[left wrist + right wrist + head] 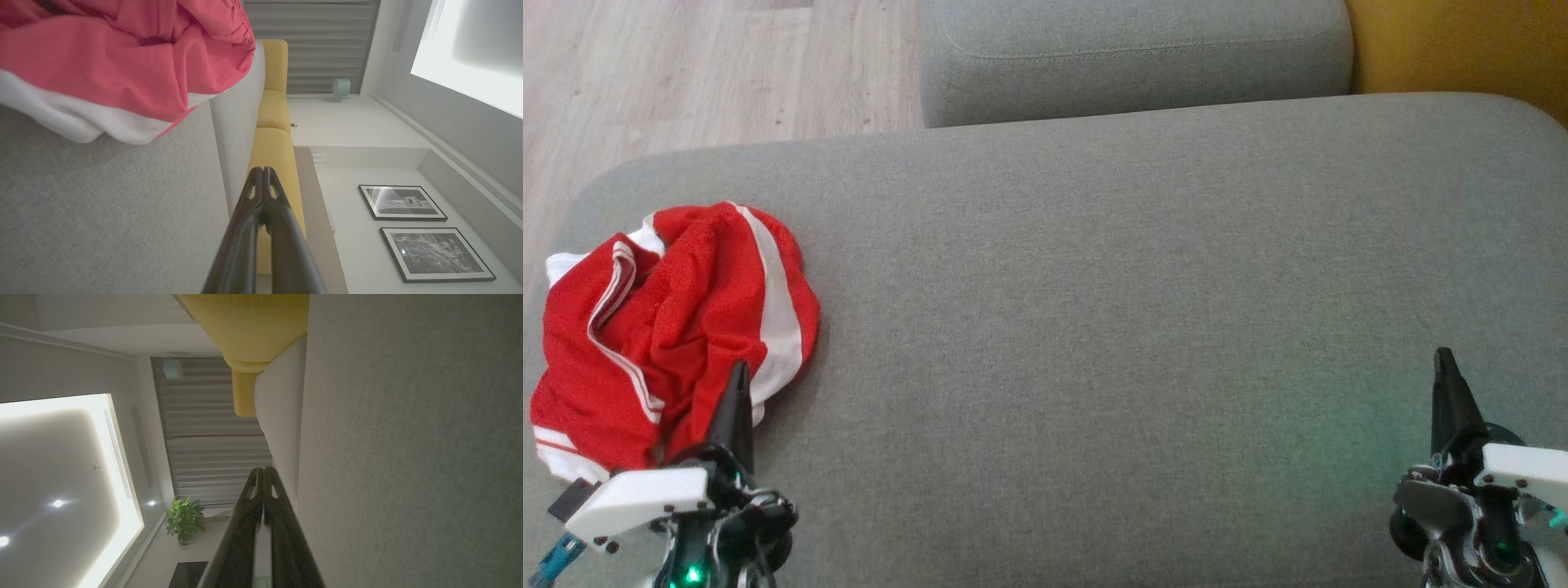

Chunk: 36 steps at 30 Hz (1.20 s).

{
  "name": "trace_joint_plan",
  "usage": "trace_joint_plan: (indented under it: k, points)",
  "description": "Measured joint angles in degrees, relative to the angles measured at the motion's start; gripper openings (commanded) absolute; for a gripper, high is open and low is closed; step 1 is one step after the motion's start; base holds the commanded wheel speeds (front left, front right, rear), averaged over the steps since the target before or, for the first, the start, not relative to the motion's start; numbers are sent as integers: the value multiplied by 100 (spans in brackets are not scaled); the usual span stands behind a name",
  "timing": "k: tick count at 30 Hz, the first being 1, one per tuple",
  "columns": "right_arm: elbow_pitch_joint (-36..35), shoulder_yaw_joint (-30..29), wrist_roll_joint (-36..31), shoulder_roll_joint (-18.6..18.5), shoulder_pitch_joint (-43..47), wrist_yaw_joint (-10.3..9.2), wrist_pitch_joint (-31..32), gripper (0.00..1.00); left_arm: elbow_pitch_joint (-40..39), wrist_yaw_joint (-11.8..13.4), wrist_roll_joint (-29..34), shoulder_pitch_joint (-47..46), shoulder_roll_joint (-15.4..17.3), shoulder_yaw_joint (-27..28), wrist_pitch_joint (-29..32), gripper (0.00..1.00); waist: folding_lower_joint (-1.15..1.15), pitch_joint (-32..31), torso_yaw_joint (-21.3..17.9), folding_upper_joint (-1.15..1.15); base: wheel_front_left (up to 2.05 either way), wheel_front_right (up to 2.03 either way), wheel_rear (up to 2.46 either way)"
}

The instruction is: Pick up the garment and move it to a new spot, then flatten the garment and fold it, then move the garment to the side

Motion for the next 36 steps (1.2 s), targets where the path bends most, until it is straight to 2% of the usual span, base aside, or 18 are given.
trace_joint_plan:
  k: [27,28,32,36]
  points:
    - [0,0,0,0,0,0,0,0,0,0,0,-1,0,0,0,0,0,0,0,0,0,0,0]
    - [51,4,0,1,13,0,-1,100,56,3,0,12,-2,-7,-4,100,0,0,0,0,0,0,0]
    - [402,10,0,13,217,-1,-2,100,402,24,0,283,-63,-19,-10,100,0,0,0,0,0,0,0]
    - [408,35,-12,15,333,-1,-56,100,433,29,1,389,-76,-52,-68,100,0,-1,1,0,0,0,0]
